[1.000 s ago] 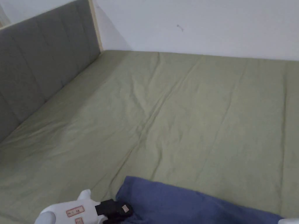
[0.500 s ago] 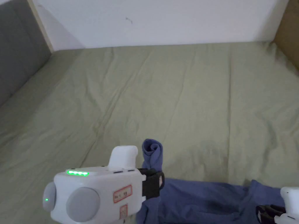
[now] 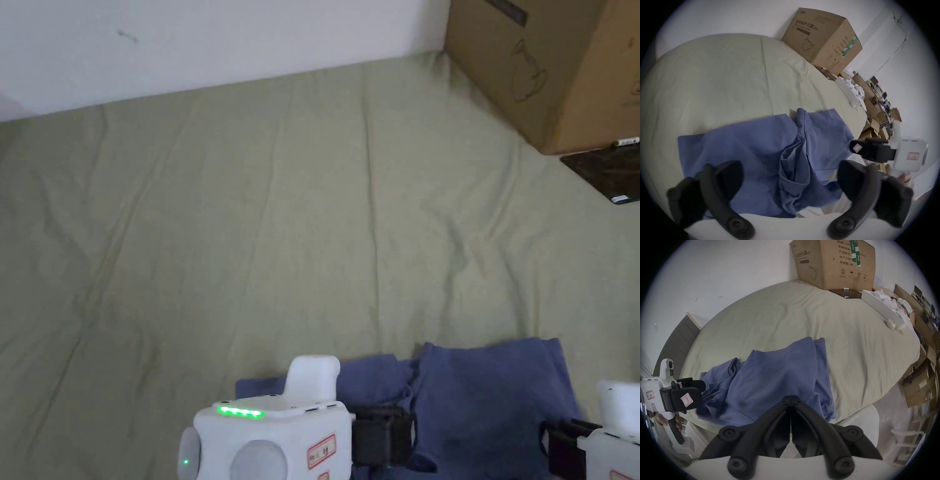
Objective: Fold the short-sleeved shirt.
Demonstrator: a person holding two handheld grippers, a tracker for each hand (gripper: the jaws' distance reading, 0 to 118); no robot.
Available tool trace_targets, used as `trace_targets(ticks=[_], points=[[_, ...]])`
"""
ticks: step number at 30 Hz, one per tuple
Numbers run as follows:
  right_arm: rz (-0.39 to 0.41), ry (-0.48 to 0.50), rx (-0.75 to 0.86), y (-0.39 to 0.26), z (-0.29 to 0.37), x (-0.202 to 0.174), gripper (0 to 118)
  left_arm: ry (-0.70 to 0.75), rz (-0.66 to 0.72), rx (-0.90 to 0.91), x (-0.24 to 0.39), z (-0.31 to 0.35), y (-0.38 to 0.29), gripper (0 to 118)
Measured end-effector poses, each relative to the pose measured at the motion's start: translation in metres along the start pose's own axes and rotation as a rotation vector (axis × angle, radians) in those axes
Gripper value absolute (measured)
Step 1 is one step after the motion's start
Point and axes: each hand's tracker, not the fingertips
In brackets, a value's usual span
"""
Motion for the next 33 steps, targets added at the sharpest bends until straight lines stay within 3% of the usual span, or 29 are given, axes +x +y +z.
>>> trace_targets(ticks=[4, 5, 6, 7, 8, 9, 14, 21, 25, 28, 33], points=[[-0.021, 0.018, 0.009, 0.001, 0.002, -0.004, 0, -0.075, 0.149, 0.076, -0.017, 0.040, 0.004, 102], [-0.036, 0.023, 0.014, 0.002, 0.003, -0.007, 0, -0.093, 0.191, 0.102, -0.025, 0.046, 0.004, 92], [-0.043, 0.024, 0.022, 0.003, 0.003, -0.007, 0, -0.090, 0.228, 0.115, -0.032, 0.051, 0.004, 72], [-0.042, 0.027, 0.028, 0.003, 0.004, -0.008, 0, -0.069, 0.267, 0.126, -0.037, 0.055, 0.003, 34], [-0.040, 0.033, 0.035, 0.005, 0.004, -0.007, 0, -0.031, 0.281, 0.134, -0.043, 0.047, 0.001, 10], [-0.038, 0.035, 0.038, 0.006, 0.003, -0.007, 0, 0.011, 0.289, 0.131, -0.048, 0.043, -0.001, 6], [-0.036, 0.058, 0.041, 0.007, 0.007, -0.005, 0, -0.034, 0.327, 0.028, -0.061, 0.003, -0.010, 0], [-0.107, 0.071, 0.028, 0.004, 0.002, 0.010, 0, -0.133, 0.261, -0.083, -0.030, -0.029, -0.016, 0], [-0.106, 0.076, 0.031, 0.004, 0.003, 0.010, 0, -0.206, 0.149, -0.116, 0.002, -0.034, -0.018, 0], [-0.108, 0.072, 0.021, 0.004, -0.001, 0.011, 0, -0.295, 0.150, -0.167, 0.015, -0.052, -0.022, 0], [-0.097, 0.074, 0.024, 0.005, 0.003, 0.007, 0, -0.312, 0.109, -0.285, 0.034, -0.069, -0.041, 0]])
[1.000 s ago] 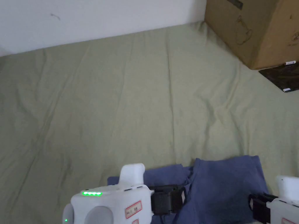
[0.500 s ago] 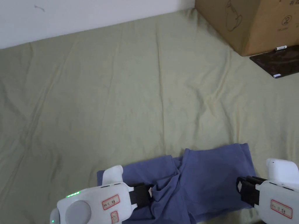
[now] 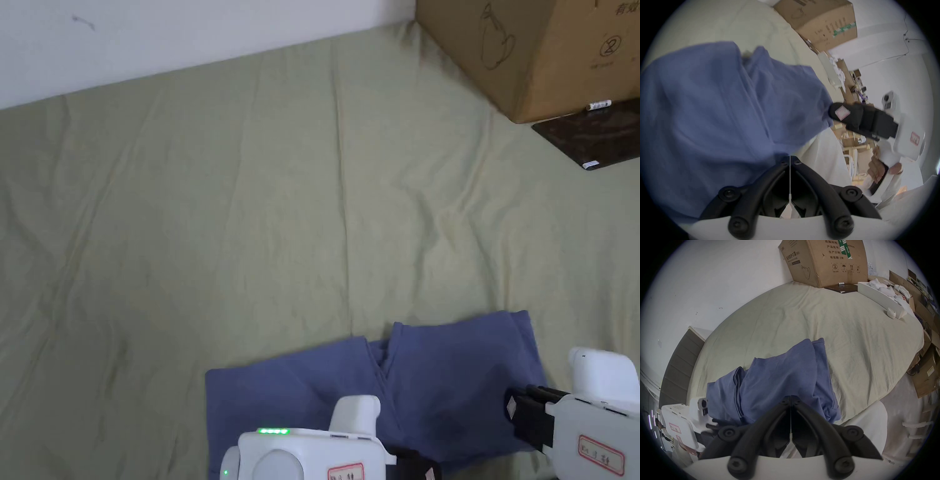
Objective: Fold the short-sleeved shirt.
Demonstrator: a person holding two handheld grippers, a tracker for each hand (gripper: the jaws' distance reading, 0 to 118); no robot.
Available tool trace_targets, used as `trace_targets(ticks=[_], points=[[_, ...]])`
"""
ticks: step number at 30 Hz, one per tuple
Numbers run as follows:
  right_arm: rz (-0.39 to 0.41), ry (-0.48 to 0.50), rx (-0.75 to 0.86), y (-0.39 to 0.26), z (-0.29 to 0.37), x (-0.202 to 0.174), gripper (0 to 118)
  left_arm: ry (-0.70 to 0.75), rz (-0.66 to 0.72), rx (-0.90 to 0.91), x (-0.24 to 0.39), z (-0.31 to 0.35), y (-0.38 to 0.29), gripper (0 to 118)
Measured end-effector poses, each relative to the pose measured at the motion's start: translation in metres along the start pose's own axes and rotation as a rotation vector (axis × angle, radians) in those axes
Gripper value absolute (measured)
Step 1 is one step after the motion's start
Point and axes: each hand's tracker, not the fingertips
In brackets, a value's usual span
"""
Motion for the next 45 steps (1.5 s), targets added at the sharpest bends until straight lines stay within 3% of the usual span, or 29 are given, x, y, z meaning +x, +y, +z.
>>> trace_targets(ticks=[3, 11, 12, 13, 14, 15, 17, 18, 19, 22, 26, 30, 31, 32, 33, 34, 35, 38, 45], points=[[0.005, -0.003, 0.008, 0.002, 0.002, -0.004, 0, -0.024, -0.001, 0.040, 0.001, 0.019, -0.003, 0], [0.077, 0.021, 0.024, 0.008, 0.010, -0.030, 0, -0.159, 0.153, 0.415, -0.064, 0.159, -0.016, 2], [0.081, 0.028, 0.024, 0.008, 0.009, -0.034, 0, -0.152, 0.154, 0.413, -0.077, 0.170, -0.019, 10], [0.089, 0.038, 0.022, 0.009, 0.008, -0.039, 0, -0.141, 0.193, 0.430, -0.091, 0.182, -0.027, 32], [0.101, 0.053, 0.020, 0.009, 0.008, -0.044, 0, -0.140, 0.234, 0.438, -0.107, 0.191, -0.033, 32], [0.109, 0.066, 0.016, 0.009, 0.007, -0.049, 0, -0.145, 0.271, 0.439, -0.120, 0.196, -0.037, 40], [0.145, 0.073, 0.005, 0.009, 0.005, -0.061, 0, -0.155, 0.349, 0.421, -0.148, 0.201, -0.047, 81], [0.169, 0.077, 0.000, 0.008, 0.004, -0.066, 0, -0.141, 0.378, 0.429, -0.159, 0.202, -0.051, 96], [0.187, 0.080, -0.008, 0.008, 0.003, -0.071, 0, -0.140, 0.392, 0.451, -0.166, 0.202, -0.054, 102], [0.207, 0.098, -0.025, 0.007, -0.002, -0.083, 0, -0.179, 0.448, 0.498, -0.193, 0.187, -0.055, 105], [0.244, 0.087, -0.044, 0.004, -0.009, -0.097, 0, -0.376, 0.484, 0.494, -0.208, 0.166, -0.045, 105], [0.268, 0.089, -0.076, 0.003, -0.016, -0.102, 0, -0.327, 0.383, 0.364, -0.199, 0.153, -0.022, 99], [0.272, 0.084, -0.085, 0.002, -0.018, -0.103, 0, -0.308, 0.345, 0.325, -0.194, 0.148, -0.018, 84], [0.274, 0.081, -0.091, 0.002, -0.019, -0.103, 0, -0.298, 0.328, 0.291, -0.193, 0.145, -0.015, 59], [0.274, 0.076, -0.097, 0.002, -0.020, -0.103, 0, -0.246, 0.331, 0.251, -0.193, 0.140, -0.013, 23], [0.274, 0.075, -0.102, 0.002, -0.021, -0.103, 0, -0.166, 0.313, 0.202, -0.194, 0.136, -0.011, 12], [0.276, 0.075, -0.106, 0.002, -0.021, -0.103, 0, -0.136, 0.310, 0.214, -0.194, 0.134, -0.014, 12], [0.279, 0.068, -0.110, 0.003, -0.021, -0.103, 0, -0.264, 0.350, 0.272, -0.197, 0.147, -0.017, 11], [0.290, 0.073, -0.124, 0.008, -0.026, -0.110, 0, -0.086, 0.246, 0.254, -0.206, 0.202, -0.025, 11]])
